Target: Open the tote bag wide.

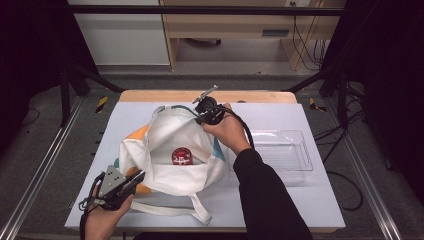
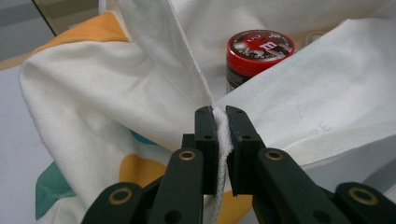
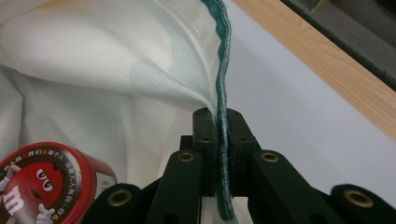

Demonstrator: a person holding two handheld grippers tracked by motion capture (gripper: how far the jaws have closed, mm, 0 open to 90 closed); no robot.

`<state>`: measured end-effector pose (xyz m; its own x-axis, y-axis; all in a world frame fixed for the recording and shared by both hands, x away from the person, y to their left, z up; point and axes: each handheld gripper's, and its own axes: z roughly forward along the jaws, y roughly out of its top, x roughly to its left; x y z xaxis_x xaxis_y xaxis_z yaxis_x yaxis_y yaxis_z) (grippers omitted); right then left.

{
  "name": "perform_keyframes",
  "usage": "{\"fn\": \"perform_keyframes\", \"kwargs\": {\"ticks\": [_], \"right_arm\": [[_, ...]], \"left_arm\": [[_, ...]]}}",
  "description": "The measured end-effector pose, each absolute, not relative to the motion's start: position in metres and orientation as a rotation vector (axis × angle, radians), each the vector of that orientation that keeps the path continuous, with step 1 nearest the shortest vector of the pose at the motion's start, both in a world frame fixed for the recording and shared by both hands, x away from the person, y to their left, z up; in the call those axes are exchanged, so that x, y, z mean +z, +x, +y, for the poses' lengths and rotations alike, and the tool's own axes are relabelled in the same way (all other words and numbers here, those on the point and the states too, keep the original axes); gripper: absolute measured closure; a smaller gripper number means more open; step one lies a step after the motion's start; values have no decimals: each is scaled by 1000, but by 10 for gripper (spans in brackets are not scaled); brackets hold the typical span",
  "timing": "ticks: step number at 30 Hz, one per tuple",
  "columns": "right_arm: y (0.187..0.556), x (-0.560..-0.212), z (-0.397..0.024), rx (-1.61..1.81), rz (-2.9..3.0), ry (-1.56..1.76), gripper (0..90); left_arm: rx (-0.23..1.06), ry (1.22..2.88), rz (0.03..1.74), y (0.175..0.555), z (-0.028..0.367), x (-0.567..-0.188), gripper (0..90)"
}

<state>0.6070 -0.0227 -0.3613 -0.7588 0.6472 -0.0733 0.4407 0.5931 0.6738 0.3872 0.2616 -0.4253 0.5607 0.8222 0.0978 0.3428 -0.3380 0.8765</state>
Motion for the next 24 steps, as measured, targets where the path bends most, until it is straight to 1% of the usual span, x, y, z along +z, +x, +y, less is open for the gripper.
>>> {"fn": "perform_keyframes", "kwargs": {"ticks": [5,13,24], "right_arm": [[606,-360,-29,950,2506,900,856],[603,-362,-32,956,2505,906,855],[602,-384,-33,901,2541,930,838]], "left_arm": [[692,1948,926,383,261,-429,841],[690,1951,937,382,265,-431,841],[684,1982,945,383,264,-438,841]]}}
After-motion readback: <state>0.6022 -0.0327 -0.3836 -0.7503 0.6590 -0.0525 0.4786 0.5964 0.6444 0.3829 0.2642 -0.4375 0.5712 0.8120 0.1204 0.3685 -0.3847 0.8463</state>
